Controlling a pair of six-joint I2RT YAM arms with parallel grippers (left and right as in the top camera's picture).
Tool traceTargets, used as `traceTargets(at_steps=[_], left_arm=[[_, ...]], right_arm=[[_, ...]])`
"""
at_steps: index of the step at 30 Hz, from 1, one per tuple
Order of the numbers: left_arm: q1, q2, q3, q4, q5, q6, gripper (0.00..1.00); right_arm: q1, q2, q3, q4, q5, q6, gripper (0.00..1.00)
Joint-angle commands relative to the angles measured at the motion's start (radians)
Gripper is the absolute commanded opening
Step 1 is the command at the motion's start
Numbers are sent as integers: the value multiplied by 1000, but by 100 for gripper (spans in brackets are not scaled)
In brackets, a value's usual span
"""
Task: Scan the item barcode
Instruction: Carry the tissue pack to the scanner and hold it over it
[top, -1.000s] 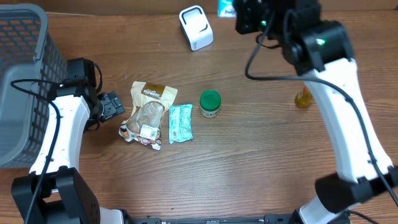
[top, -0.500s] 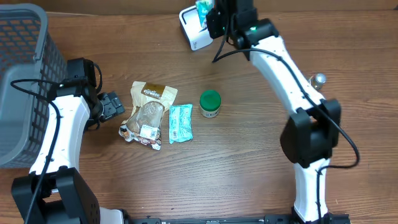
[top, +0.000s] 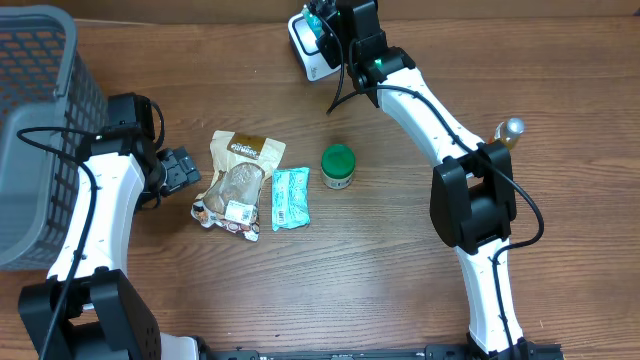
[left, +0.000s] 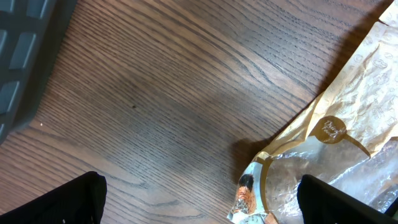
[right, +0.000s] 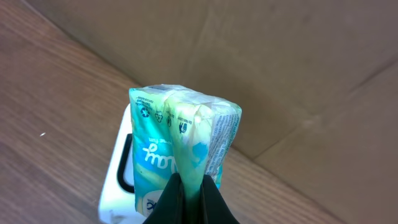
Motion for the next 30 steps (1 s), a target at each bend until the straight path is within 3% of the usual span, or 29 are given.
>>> traceTargets(at_steps=[1,8,13,30], left_arm=[[3,-19,-2,1,-9,-13,99],[3,-19,-2,1,-9,-13,100],[3,-19,-2,1,-9,-13,100],[3,-19,-2,1,-9,-13,100]], right_arm=[[5,8,6,31,32,-26,4],[9,14,6,63,54,-77,4],[13,38,6,72,55,-210,4],[13,80,6,97,84,-232,4]])
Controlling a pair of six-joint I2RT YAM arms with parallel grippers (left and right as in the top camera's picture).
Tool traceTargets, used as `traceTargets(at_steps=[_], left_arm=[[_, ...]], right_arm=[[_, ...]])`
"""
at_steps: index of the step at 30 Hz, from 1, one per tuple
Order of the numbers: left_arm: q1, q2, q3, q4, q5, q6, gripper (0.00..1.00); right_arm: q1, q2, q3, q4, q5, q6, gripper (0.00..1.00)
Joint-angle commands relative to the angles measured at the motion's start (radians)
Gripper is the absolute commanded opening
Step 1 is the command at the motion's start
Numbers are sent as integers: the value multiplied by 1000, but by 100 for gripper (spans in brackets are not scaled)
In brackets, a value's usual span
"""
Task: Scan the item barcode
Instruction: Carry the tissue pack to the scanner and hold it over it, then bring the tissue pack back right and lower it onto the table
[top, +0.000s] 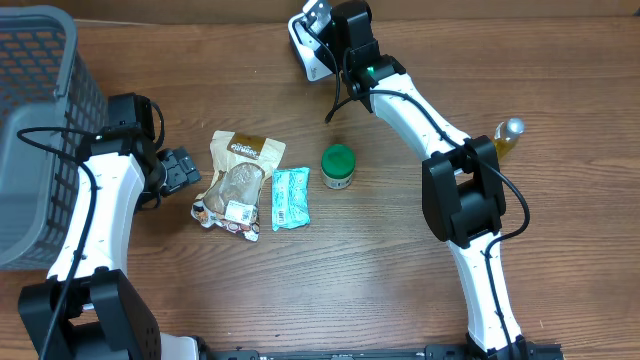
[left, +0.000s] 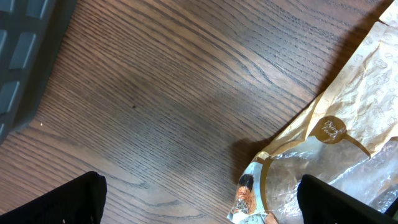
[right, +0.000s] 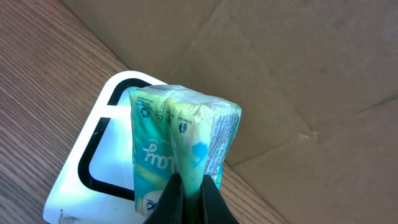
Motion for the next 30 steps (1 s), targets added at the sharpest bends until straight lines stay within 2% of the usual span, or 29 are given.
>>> traceTargets(at_steps=[1,11,15,21,30], left_arm=[[3,-19,-2,1,-9,-13,100],[3,-19,-2,1,-9,-13,99],[3,-19,-2,1,-9,-13,100],[3,-19,-2,1,-9,-13,100],[3,-19,-2,1,-9,-13,100]], right_arm=[[7,8,6,12,27,-6,4],[12,2,6,20,35,-6,4],[33,3,6,19,64,-147,4],[66,3,6,19,100,-266,4],[68,3,6,56,168,-267,4]])
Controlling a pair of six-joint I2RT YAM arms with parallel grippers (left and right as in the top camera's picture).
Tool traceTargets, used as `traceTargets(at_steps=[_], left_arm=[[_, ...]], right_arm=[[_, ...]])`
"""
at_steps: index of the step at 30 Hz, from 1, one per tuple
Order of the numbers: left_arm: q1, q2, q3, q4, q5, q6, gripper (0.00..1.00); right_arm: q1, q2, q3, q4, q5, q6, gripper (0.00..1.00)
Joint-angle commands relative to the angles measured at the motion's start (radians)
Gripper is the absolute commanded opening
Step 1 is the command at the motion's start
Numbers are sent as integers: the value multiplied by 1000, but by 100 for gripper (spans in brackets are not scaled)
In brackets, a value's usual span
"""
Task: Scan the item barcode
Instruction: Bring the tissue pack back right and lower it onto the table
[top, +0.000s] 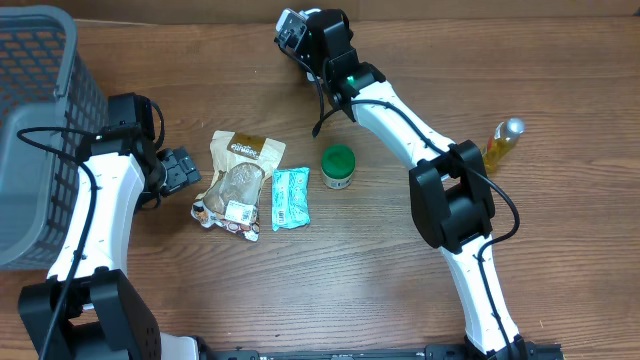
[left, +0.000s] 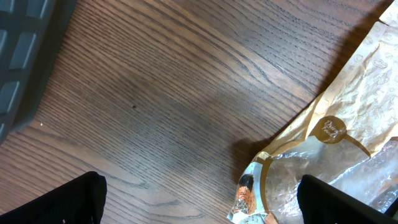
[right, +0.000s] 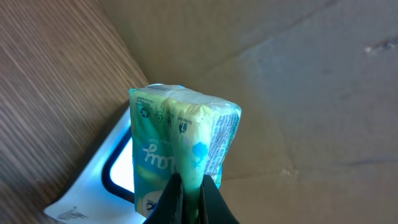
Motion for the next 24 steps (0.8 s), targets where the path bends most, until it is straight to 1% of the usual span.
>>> traceTargets(at_steps=[1,4,9,11,12,13,21,24], left_arm=[[3,-19,-2,1,-9,-13,100],[3,-19,-2,1,-9,-13,100],[3,-19,-2,1,-9,-13,99],[3,-19,-2,1,-9,-13,99],[3,-19,-2,1,-9,-13,100],[3,-19,-2,1,-9,-13,100],[3,-19,-2,1,-9,-13,100],[3,-19,-2,1,-9,-13,100]], right_arm=[[-4,3,6,45,63,-8,4],[-4,3,6,87,62,-12,4],[-6,15,6,97,75,-13,4],[-6,35,6,101,93,-49,4],[-5,62,6,104,100,-103,4],[-5,78,6,103,102,-124,4],[5,68,6,111,130,-113,4],[13,20,7,111,129,-11,4]])
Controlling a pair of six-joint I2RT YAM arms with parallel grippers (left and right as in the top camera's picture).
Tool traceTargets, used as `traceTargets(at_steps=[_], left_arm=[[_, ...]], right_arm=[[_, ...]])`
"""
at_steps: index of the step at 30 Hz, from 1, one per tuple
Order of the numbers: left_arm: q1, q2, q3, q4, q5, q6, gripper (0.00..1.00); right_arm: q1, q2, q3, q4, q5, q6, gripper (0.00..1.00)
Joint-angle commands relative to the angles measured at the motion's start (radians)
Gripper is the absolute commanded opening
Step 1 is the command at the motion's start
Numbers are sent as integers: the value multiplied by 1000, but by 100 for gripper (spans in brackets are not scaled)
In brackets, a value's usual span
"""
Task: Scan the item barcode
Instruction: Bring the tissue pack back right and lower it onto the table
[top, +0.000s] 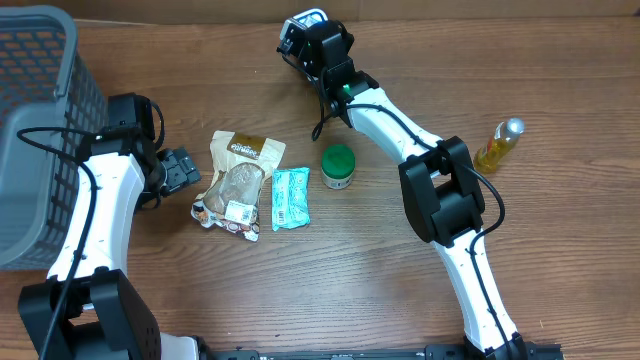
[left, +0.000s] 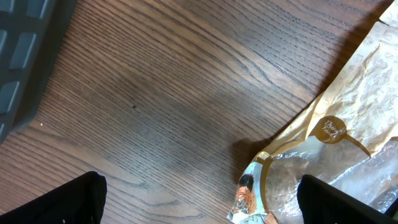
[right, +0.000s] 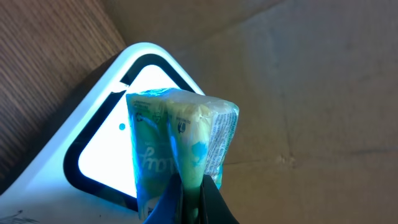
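Note:
My right gripper is shut on the lower edge of a teal and green tissue packet, held upright. Right behind the packet is the white scanner, its black-framed window glowing bright and casting blue light on the packet. In the overhead view the right gripper is at the table's far edge, covering most of the scanner. My left gripper is open just above the wood, its fingers apart, beside the corner of a brown snack bag.
A grey basket stands at the far left. The brown snack bag, a second teal packet and a green-lidded jar lie mid-table. A yellow bottle stands at the right. A cardboard wall rises behind the scanner.
The right gripper with the packet has shifted slightly, so the scanner's window now sits directly behind the packet and glows bright. The left arm has not moved.
The right gripper held the packet near the scanner at the table's far edge, with only the scanner's rim showing. It then stood over the window, then further left with the window partly in view. Now the packet faces the lit window. The left gripper stayed open throughout.

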Motion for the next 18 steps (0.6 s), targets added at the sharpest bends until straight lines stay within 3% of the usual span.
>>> traceTargets(at_steps=[1,5,8,11,18], left_arm=[[3,-19,-2,1,-9,-13,100],[3,-19,-2,1,-9,-13,100],[3,-19,-2,1,-9,-13,100],[3,-19,-2,1,-9,-13,99],[3,-19,-2,1,-9,-13,100]], right_arm=[[16,-83,7,5,14,130,4],[24,-213,7,-54,14,296,4],[22,-327,7,-217,14,455,4],[0,-468,7,-634,-13,713,4],[-89,-467,6,-1246,-196,1006,9]])
